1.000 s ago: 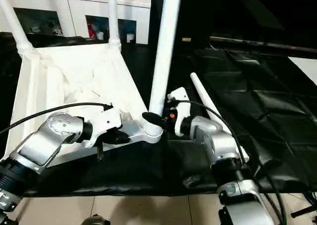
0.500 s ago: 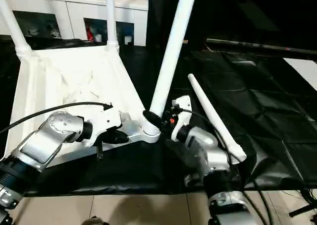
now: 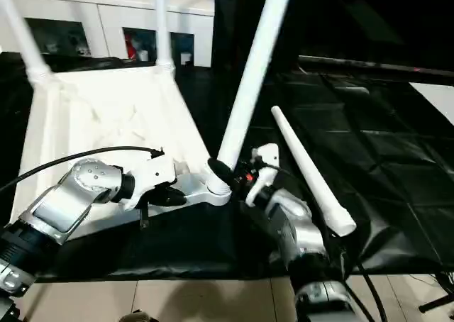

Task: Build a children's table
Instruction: Insert table leg to table base

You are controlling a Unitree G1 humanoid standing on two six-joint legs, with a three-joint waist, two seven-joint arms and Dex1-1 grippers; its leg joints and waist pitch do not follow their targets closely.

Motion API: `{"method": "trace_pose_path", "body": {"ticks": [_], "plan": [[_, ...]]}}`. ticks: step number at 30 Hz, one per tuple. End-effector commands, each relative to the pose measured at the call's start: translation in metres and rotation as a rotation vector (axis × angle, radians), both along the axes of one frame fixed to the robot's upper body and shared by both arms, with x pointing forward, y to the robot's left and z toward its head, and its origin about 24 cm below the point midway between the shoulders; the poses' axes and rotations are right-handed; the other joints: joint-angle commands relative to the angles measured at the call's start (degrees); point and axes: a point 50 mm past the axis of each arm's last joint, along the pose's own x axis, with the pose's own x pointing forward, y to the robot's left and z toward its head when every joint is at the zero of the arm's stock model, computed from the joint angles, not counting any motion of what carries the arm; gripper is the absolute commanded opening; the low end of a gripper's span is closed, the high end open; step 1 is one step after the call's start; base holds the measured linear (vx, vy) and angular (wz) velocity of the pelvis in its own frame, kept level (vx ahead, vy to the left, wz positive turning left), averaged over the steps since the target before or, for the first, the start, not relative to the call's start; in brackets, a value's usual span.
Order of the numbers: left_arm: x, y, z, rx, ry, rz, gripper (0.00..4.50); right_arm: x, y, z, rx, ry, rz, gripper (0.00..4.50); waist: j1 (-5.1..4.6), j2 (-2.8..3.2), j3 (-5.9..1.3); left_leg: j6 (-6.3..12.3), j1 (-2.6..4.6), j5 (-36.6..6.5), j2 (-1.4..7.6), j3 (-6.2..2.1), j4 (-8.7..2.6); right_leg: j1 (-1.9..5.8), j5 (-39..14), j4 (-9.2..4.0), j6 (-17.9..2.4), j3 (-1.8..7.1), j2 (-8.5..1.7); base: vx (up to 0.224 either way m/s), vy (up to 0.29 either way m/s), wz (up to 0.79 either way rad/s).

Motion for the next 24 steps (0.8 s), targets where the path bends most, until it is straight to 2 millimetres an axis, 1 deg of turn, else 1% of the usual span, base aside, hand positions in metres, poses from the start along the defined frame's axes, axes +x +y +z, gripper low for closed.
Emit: {"method": "trace_pose_path", "body": {"ticks": [1,3,6,7,8,9,11,13,14,15,16,17,18,20,22,24], "plan": [[0.002,0.004,0.002,0.046,-0.006,-0.021,0.00,-0.014,-0.035,-0.029,-0.114,0.126,-0.089,1.93,-0.55,1.61,-2.88,-3.31,1.51,-25.1,2.08,-1.08,-4.98,0.48,-19.3,-5.87,-10.0,2.96,-4.05,0.000,0.000,0.00],[0.003,0.005,0.002,0.049,-0.010,-0.020,0.00,-0.014,-0.041,-0.026,-0.119,0.106,-0.099,1.92,-0.56,1.77,-2.93,-3.25,1.46,-24.4,2.14,-1.08,-5.04,0.63,-18.6,-5.83,-10.2,2.96,-4.10,0.000,0.000,0.00],[0.003,0.005,0.002,0.051,-0.014,-0.020,0.00,-0.010,-0.042,-0.019,-0.111,0.086,-0.099,1.92,-0.58,1.63,-2.93,-2.98,1.32,-23.4,2.07,-1.00,-5.05,0.84,-18.4,-5.76,-10.3,2.94,-4.12,0.000,0.000,0.00],[0.003,0.005,0.002,0.049,-0.014,-0.021,0.00,-0.008,-0.041,-0.016,-0.108,0.074,-0.092,1.92,-0.57,1.62,-2.88,-2.80,1.26,-23.0,2.04,-0.97,-5.05,0.89,-18.7,-5.85,-10.2,2.97,-4.13,0.000,0.000,0.00],[0.004,0.004,0.002,0.048,-0.013,-0.022,0.00,-0.006,-0.039,-0.011,-0.105,0.058,-0.080,1.92,-0.60,1.77,-2.85,-2.81,1.31,-23.0,2.06,-0.97,-5.04,0.82,-19.0,-5.88,-10.1,3.00,-4.13,0.000,0.000,0.00],[0.004,0.004,0.002,0.043,-0.012,-0.024,0.00,-0.001,-0.035,-0.002,-0.099,0.031,-0.059,1.92,-0.63,1.52,-2.80,-2.71,1.36,-23.1,2.07,-0.93,-5.04,0.79,-19.8,-6.03,-10.0,3.01,-4.14,0.000,0.000,0.00],[0.004,0.004,0.002,0.040,-0.010,-0.026,0.00,0.002,-0.031,0.007,-0.091,0.003,-0.032,1.92,-0.59,1.62,-2.81,-2.68,1.25,-22.4,2.10,-0.98,-5.07,0.88,-20.1,-5.96,-9.9,2.98,-4.18,0.000,0.000,0.00],[0.003,0.004,0.002,0.039,-0.012,-0.024,0.00,0.005,-0.027,0.017,-0.086,-0.034,0.009,1.92,-0.54,1.40,-2.80,-2.54,1.21,-21.9,2.12,-0.89,-5.03,0.85,-19.9,-6.00,-9.8,3.01,-4.20,0.000,0.000,0.00],[0.003,0.004,0.002,0.038,-0.013,-0.024,0.00,0.006,-0.026,0.021,-0.088,-0.048,0.026,1.92,-0.52,1.45,-2.79,-2.48,1.17,-21.5,2.12,-0.91,-5.05,0.89,-19.7,-5.93,-9.7,3.00,-4.19,0.000,0.000,0.00],[0.003,0.004,0.002,0.039,-0.016,-0.023,0.00,0.006,-0.025,0.024,-0.095,-0.059,0.043,1.91,-0.53,1.17,-2.88,-2.35,1.07,-20.6,2.16,-0.84,-5.03,0.94,-18.8,-5.88,-9.7,2.98,-4.17,0.000,0.000,0.00],[0.003,0.004,0.002,0.039,-0.017,-0.022,0.00,0.005,-0.025,0.025,-0.099,-0.063,0.052,1.91,-0.39,1.38,-2.99,-2.16,1.05,-19.5,2.17,-0.79,-4.96,0.97,-17.2,-5.67,-10.0,3.01,-4.13,0.000,0.000,0.00],[0.003,0.004,0.002,0.039,-0.018,-0.021,0.00,0.005,-0.026,0.026,-0.100,-0.065,0.061,1.91,-0.35,1.29,-3.04,-1.98,1.02,-18.7,2.18,-0.71,-4.91,1.00,-16.0,-5.59,-10.1,3.02,-4.08,0.000,0.000,0.00],[0.003,0.004,0.002,0.039,-0.017,-0.021,0.00,0.004,-0.026,0.027,-0.104,-0.067,0.073,1.91,-0.22,1.35,-3.17,-1.68,0.89,-17.0,2.19,-0.63,-4.81,1.11,-13.3,-5.27,-10.5,2.99,-4.02,0.000,0.000,0.00],[0.003,0.004,0.002,0.039,-0.019,-0.021,0.00,0.003,-0.026,0.028,-0.106,-0.071,0.082,1.91,-0.22,1.28,-3.11,-1.38,0.73,-15.6,2.09,-0.48,-4.75,1.16,-11.1,-5.06,-10.9,2.95,-3.85,0.000,0.000,0.00],[0.002,0.004,0.002,0.032,-0.021,-0.024,0.00,0.006,-0.029,0.037,-0.071,-0.084,0.062,1.91,-0.14,1.25,-3.20,-1.28,0.66,-15.1,2.02,-0.45,-4.65,1.32,-10.8,-4.99,-10.9,2.93,-3.95,0.000,0.000,0.00],[0.001,0.003,0.003,0.024,-0.021,-0.035,0.00,0.012,-0.030,0.049,-0.009,-0.101,0.028,1.91,-0.27,1.16,-3.11,-1.29,0.74,-15.3,2.03,-0.42,-4.70,1.26,-11.8,-5.10,-10.7,2.93,-3.94,0.000,0.000,0.00]]}}
